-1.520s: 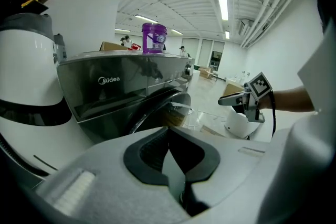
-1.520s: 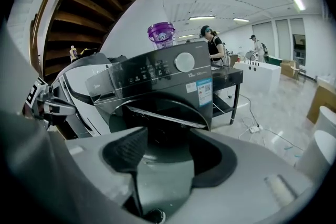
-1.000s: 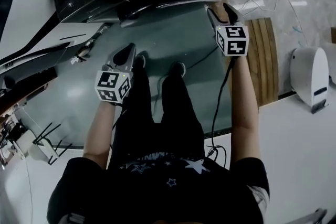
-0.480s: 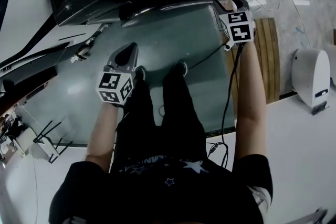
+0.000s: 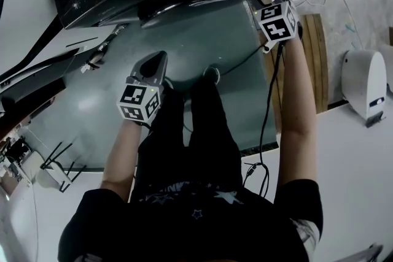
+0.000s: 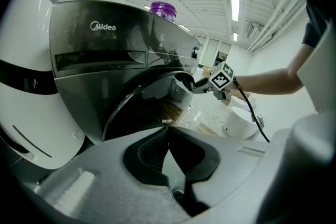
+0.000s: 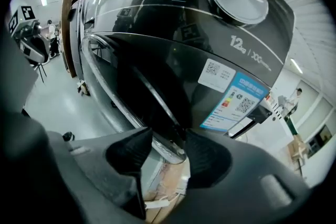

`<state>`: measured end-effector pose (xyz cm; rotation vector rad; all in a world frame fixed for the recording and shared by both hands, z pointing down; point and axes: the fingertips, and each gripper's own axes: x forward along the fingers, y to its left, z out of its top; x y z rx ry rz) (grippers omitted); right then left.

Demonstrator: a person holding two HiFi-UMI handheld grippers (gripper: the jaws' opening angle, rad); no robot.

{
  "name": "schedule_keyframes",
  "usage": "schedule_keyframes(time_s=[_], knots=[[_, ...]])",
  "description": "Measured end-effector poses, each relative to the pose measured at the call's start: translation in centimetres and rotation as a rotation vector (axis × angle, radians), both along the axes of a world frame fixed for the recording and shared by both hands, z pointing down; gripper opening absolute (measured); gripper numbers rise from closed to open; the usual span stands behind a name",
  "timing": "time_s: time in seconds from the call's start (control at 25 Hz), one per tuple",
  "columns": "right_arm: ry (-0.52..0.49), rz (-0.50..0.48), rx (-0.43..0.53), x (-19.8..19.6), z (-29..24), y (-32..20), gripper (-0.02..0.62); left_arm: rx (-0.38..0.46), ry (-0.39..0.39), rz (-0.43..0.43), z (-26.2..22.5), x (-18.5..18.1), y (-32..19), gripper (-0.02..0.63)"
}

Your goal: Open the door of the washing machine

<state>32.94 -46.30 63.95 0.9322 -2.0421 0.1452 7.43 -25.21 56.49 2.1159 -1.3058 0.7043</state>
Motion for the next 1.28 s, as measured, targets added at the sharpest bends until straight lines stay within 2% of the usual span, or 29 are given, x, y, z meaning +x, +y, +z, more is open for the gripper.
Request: schedule_keyframes(time_s=[0.28, 0.56, 0.76, 1.12, 1.28], knots=[[0.005, 0.023, -0.028, 0.6, 0.0, 1.5, 0.193, -0.006, 0.013, 0.015, 0.2, 0.1, 0.6, 0.011], [0.068, 0.012, -0.051, 1.4, 0.1, 4.7, 0.193, -0.010, 0.005, 0.046, 0.5, -0.7, 0.8, 0.011], [0.089, 0.025, -0.082, 2.2, 0.1, 7.9, 0.193, -0.005, 0.008, 0.102, 0.8, -0.4, 1.0, 0.011], [0.145, 0.035, -0.099, 2.5, 0.5, 13.2, 0.193, -0.065, 0.029, 0.201, 2.4, -0.6, 3.4, 0.011], [0.180, 0.021, -0.138, 2.0, 1.0, 15.2, 0.193, -0.074, 0.038, 0.232, 2.6, -1.3, 3.8, 0.011]])
